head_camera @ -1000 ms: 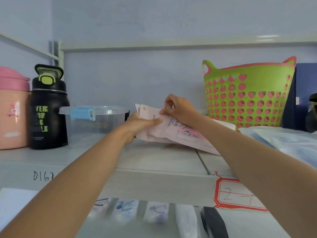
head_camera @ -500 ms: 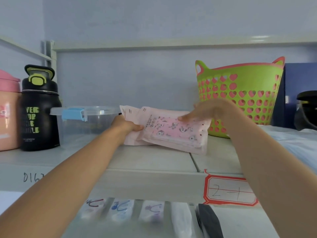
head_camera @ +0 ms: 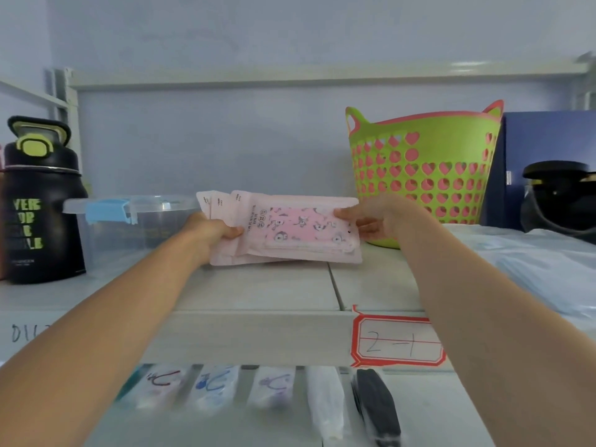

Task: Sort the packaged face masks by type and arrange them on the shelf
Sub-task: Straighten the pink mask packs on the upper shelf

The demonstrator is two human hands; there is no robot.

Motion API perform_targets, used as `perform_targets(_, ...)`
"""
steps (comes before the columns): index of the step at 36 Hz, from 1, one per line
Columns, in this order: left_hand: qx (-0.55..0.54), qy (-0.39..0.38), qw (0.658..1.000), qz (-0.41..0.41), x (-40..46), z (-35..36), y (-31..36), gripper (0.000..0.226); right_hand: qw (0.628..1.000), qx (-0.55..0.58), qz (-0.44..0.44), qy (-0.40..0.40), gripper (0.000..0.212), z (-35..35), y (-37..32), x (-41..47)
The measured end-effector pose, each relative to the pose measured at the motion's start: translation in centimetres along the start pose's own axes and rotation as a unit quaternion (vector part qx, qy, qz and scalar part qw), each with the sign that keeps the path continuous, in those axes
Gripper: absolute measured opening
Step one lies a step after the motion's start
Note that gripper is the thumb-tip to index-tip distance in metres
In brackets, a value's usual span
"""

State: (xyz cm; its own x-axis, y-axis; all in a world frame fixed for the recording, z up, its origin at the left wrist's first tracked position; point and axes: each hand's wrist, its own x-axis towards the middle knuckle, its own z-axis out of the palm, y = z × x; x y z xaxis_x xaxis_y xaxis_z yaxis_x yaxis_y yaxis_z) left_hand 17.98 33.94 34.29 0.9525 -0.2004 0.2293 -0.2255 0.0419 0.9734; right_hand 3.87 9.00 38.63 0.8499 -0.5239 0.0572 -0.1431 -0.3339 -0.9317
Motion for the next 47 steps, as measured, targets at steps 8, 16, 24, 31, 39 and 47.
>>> perform_targets(8, -0.015, -0.021, 0.999, 0.020, -0.4, -0.1, 0.6, 0.037, 0.995, 0.050, 0.020, -0.083, 0.149, 0.5, 2.5, 1.9)
perform_targets(16, 0.013, -0.067, 0.997, 0.035, -1.3, 0.3, 1.3, 0.038, 0.980, 0.072, -0.051, -0.178, 0.093, 0.5, 2.4, 1.8)
perform_targets(24, 0.032, -0.062, 0.997, -0.013, -1.6, 0.2, 1.1, 0.036, 0.992, 0.016, -0.052, -0.111, 0.053, 0.7, 2.6, 2.4)
perform_targets(31, 0.009, -0.136, 0.991, 0.006, -2.5, 1.0, 1.5, 0.024, 0.983, 0.047, -0.060, -0.169, 0.044, 1.4, 2.1, 1.5)
perform_targets(39, 0.013, -0.155, 0.987, 0.037, -2.6, 0.5, 1.5, 0.069, 0.957, 0.042, -0.131, -0.257, 0.081, 1.5, 2.6, 0.9)
perform_targets(47, -0.041, -0.211, 0.972, 0.091, -3.2, 0.5, 2.0, 0.072, 0.946, 0.062, -0.172, -0.269, 0.051, 1.5, 2.3, 0.4)
